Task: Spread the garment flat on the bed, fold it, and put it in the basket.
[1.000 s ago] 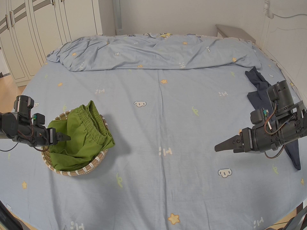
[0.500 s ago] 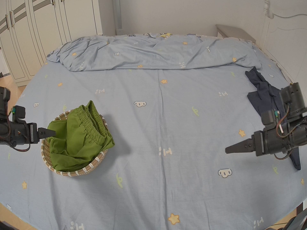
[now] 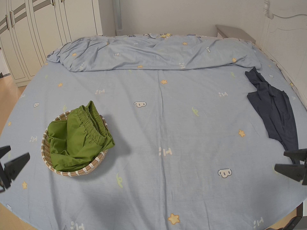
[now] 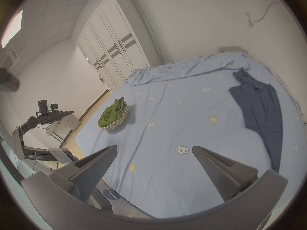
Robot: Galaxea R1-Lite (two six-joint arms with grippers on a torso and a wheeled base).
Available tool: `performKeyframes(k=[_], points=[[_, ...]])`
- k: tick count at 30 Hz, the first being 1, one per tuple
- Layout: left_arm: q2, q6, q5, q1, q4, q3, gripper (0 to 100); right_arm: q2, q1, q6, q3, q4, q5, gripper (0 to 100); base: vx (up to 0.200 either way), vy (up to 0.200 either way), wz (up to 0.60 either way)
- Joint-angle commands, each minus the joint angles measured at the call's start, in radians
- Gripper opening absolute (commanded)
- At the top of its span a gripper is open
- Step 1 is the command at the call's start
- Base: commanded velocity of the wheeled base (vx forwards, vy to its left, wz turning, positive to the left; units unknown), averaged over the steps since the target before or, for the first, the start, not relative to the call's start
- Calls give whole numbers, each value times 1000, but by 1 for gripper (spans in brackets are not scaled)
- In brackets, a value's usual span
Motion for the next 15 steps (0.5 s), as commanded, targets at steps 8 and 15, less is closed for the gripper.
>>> performKeyframes(k=[8,15], points=[[-688,-24,1,-145,80,368,100,-579,-48,-55,240,130,-17,100,0,0,0],[-752,-4,26,-181,63,492,100,-579,-48,-55,318,118,-111,100,0,0,0]])
